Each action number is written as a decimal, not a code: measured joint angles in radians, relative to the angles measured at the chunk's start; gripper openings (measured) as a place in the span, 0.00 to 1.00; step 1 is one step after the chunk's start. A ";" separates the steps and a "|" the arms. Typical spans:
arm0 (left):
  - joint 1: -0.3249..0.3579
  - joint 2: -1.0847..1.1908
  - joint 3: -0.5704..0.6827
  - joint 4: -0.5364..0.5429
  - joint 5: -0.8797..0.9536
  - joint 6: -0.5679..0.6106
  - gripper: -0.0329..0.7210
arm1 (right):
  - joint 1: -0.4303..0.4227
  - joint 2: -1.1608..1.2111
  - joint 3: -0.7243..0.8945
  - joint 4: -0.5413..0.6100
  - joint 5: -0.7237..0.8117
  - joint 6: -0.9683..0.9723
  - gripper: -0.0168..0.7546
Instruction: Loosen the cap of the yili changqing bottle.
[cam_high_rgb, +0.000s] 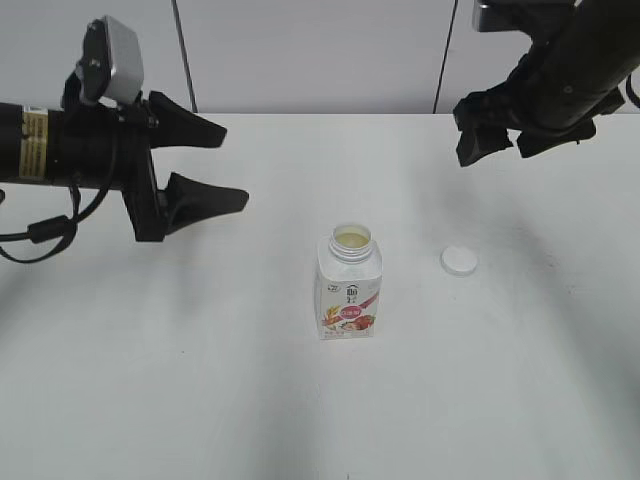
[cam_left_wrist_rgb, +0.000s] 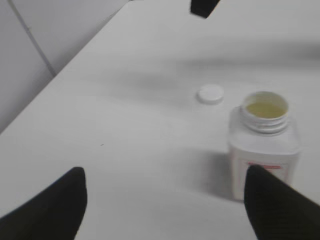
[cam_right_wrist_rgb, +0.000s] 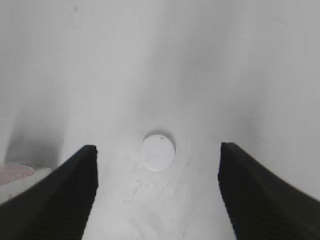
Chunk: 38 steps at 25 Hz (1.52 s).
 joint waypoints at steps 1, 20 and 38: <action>0.000 -0.025 0.000 0.001 0.049 -0.019 0.82 | 0.000 -0.006 -0.008 -0.003 0.000 0.000 0.78; 0.000 -0.311 0.048 -0.313 1.101 -0.252 0.82 | -0.005 -0.129 -0.028 -0.158 0.146 0.026 0.78; 0.008 -0.433 0.050 -1.416 1.783 0.699 0.82 | -0.069 -0.292 -0.003 -0.195 0.300 0.031 0.78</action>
